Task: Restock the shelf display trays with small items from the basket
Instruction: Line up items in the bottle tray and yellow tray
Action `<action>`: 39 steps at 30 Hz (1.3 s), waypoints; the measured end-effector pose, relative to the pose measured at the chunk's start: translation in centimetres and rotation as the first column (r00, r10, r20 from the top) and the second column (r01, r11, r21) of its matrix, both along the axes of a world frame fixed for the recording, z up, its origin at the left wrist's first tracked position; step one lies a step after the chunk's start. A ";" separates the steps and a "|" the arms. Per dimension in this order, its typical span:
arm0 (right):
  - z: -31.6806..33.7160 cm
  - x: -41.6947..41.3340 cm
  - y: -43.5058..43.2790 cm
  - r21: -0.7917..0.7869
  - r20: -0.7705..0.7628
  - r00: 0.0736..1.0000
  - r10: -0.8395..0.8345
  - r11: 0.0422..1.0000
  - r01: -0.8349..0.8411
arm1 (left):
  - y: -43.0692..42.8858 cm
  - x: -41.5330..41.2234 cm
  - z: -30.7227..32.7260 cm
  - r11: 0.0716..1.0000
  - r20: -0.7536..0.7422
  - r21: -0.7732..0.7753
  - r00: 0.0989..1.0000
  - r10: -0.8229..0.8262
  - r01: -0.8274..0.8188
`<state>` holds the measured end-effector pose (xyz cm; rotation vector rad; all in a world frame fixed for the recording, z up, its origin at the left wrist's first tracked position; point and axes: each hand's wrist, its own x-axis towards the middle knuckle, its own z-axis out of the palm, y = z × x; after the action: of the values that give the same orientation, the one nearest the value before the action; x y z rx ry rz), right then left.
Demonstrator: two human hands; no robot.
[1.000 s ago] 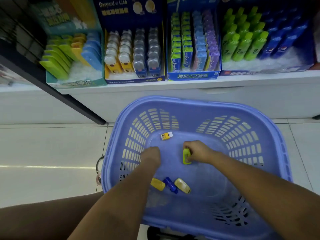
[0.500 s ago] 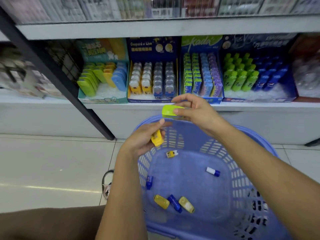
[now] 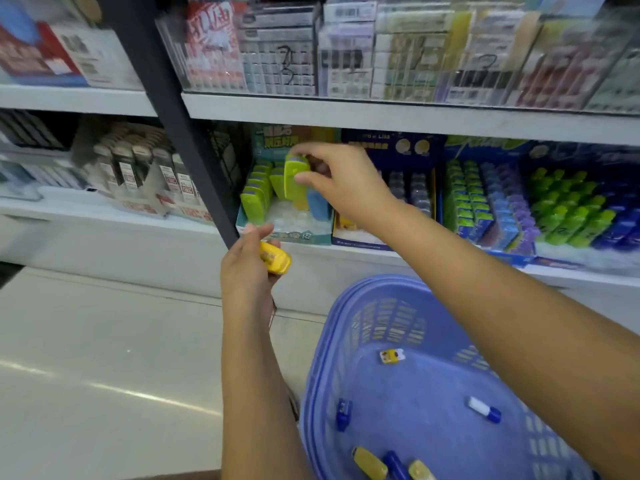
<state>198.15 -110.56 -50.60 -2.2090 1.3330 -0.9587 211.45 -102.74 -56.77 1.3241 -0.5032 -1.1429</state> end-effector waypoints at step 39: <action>-2.2 3.9 2.7 0.333 0.111 0.991 -0.079 0.942 0.038 | -1.5 -1.5 -0.8 0.901 0.431 -0.398 0.833 0.348 -0.171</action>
<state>202.02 -107.85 -52.77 -1.8390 1.3944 -0.8088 209.96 -104.20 -57.59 1.3188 -0.8246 -0.4424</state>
